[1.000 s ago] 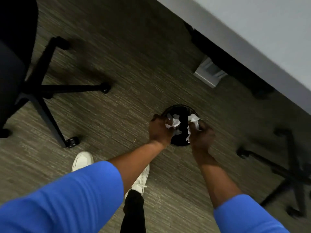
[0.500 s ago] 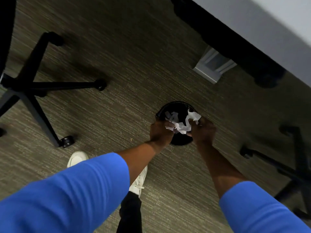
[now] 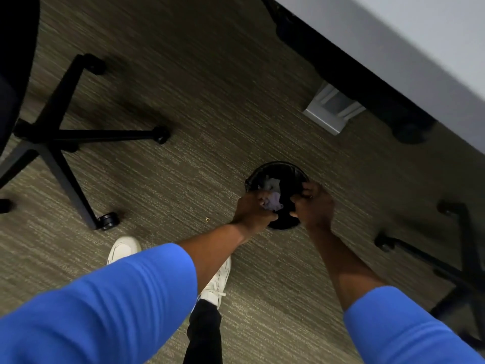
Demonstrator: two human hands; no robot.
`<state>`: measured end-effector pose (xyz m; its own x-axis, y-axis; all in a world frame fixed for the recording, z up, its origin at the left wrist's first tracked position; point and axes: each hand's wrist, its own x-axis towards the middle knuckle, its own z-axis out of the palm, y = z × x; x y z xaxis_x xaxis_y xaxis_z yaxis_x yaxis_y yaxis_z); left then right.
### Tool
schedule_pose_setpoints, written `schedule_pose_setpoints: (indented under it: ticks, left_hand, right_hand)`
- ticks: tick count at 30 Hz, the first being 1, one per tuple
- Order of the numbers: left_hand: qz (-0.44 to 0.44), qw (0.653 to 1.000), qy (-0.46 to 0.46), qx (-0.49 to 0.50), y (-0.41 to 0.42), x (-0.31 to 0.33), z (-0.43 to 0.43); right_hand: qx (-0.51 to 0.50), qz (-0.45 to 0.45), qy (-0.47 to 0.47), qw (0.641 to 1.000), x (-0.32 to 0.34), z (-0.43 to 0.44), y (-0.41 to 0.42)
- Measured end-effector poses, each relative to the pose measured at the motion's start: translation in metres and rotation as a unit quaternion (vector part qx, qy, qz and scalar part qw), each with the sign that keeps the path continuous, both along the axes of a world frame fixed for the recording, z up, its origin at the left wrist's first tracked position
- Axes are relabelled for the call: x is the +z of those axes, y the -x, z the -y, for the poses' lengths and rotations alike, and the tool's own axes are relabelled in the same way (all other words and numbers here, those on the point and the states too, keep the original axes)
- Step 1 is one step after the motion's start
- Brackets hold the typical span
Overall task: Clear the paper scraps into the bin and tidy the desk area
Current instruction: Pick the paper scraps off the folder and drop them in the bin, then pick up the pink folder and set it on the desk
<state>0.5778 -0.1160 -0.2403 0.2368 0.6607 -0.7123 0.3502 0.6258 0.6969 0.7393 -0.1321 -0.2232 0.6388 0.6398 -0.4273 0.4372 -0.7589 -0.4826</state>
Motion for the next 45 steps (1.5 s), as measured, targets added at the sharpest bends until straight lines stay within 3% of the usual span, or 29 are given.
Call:
schedule_pose_setpoints:
  ticks: [9, 13, 17, 22, 27, 30, 35, 39, 45]
  left_hand:
    - [-0.041, 0.999, -0.021, 0.007, 0.023, 0.018, -0.011]
    - [-0.119, 0.986, -0.072, -0.093, 0.049, 0.039, -0.027]
    - [-0.163, 0.963, -0.105, -0.187, 0.093, 0.059, -0.038]
    - [-0.206, 0.964, -0.085, -0.147, 0.158, 0.09, -0.055]
    - [-0.221, 0.968, -0.092, -0.071, 0.232, 0.135, -0.075]
    - [-0.226, 0.968, -0.107, -0.034, 0.287, 0.167, -0.092]
    - [-0.264, 0.951, -0.155, 0.045, 0.379, 0.221, -0.122]
    - [-0.28, 0.936, -0.19, 0.096, 0.457, 0.255, -0.143]
    - [-0.348, 0.915, -0.161, 0.126, 0.551, 0.28, -0.163]
  right_hand:
    - [0.02, -0.043, -0.026, 0.999, -0.003, 0.015, 0.021]
    - [-0.01, -0.065, -0.035, 0.997, 0.01, 0.015, 0.046]
    - [0.031, -0.095, -0.06, 0.993, 0.002, 0.022, 0.072]
    - [0.016, -0.105, -0.022, 0.994, 0.049, 0.001, 0.132]
    - [0.016, -0.205, -0.006, 0.979, 0.075, -0.021, 0.198]
    - [0.038, -0.213, -0.008, 0.976, 0.093, -0.037, 0.244]
    - [0.07, -0.247, -0.094, 0.962, 0.14, -0.071, 0.333]
    - [0.106, -0.268, -0.082, 0.954, 0.163, -0.093, 0.404]
    - [0.133, -0.32, -0.063, 0.936, 0.191, -0.114, 0.496]
